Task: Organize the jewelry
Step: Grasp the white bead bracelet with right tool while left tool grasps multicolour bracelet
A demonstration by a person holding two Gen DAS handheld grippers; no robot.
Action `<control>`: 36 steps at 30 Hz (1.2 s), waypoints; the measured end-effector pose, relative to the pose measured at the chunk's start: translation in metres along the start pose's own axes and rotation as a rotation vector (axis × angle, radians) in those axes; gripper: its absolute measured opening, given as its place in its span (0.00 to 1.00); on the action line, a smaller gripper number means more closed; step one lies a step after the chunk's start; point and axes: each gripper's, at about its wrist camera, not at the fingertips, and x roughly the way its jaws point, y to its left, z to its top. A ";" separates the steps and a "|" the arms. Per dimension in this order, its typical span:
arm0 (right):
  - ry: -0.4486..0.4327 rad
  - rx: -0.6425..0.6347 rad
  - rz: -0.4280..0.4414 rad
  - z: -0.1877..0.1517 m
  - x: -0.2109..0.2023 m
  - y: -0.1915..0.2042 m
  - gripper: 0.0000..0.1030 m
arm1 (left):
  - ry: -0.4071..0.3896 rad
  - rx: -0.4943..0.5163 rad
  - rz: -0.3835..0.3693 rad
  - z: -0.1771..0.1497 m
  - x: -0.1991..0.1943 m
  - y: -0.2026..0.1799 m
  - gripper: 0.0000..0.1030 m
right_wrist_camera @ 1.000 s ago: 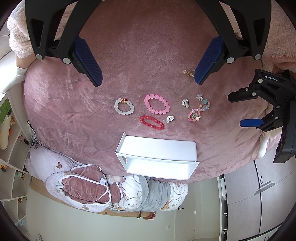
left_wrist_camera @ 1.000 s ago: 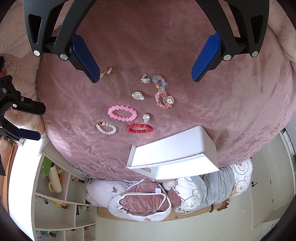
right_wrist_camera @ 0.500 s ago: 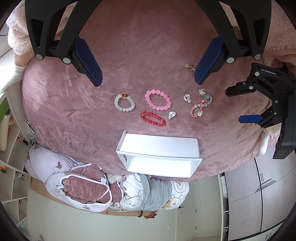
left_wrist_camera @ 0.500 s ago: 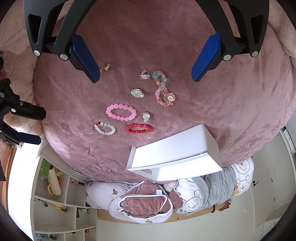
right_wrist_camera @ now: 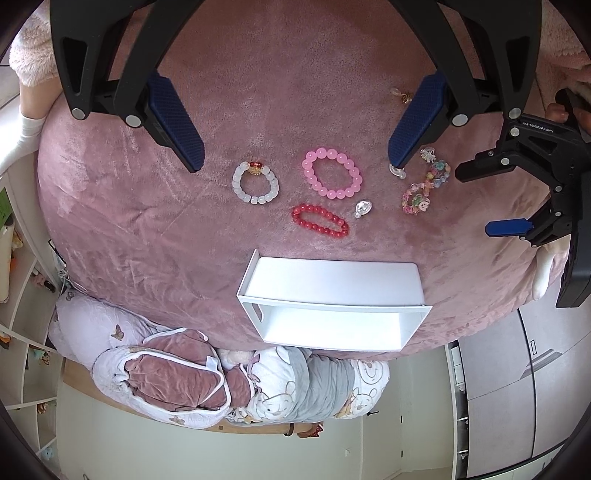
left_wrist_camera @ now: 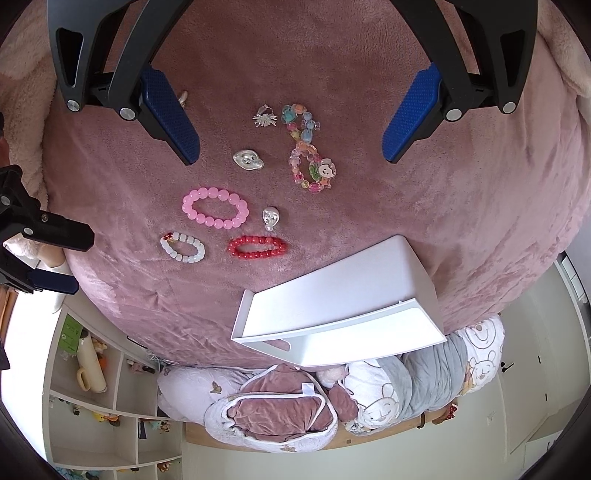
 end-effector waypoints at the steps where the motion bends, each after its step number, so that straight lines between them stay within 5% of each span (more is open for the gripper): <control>1: 0.000 0.002 -0.001 0.002 0.004 -0.001 0.95 | 0.004 -0.002 0.001 0.001 0.004 0.001 0.97; 27: 0.150 0.043 -0.093 0.020 0.152 -0.040 0.92 | 0.086 -0.043 0.070 0.012 0.091 0.027 0.96; 30: 0.195 0.037 -0.116 0.013 0.165 -0.042 0.80 | 0.083 -0.024 0.066 0.008 0.092 0.024 0.93; 32: 0.246 0.043 -0.103 0.007 0.175 -0.045 0.57 | 0.086 -0.012 0.066 0.007 0.093 0.021 0.79; 33: 0.265 0.051 -0.090 0.003 0.178 -0.046 0.54 | 0.095 -0.007 0.058 0.006 0.095 0.020 0.68; 36: 0.257 0.053 -0.079 -0.002 0.179 -0.048 0.52 | 0.100 0.008 0.049 0.003 0.098 0.017 0.62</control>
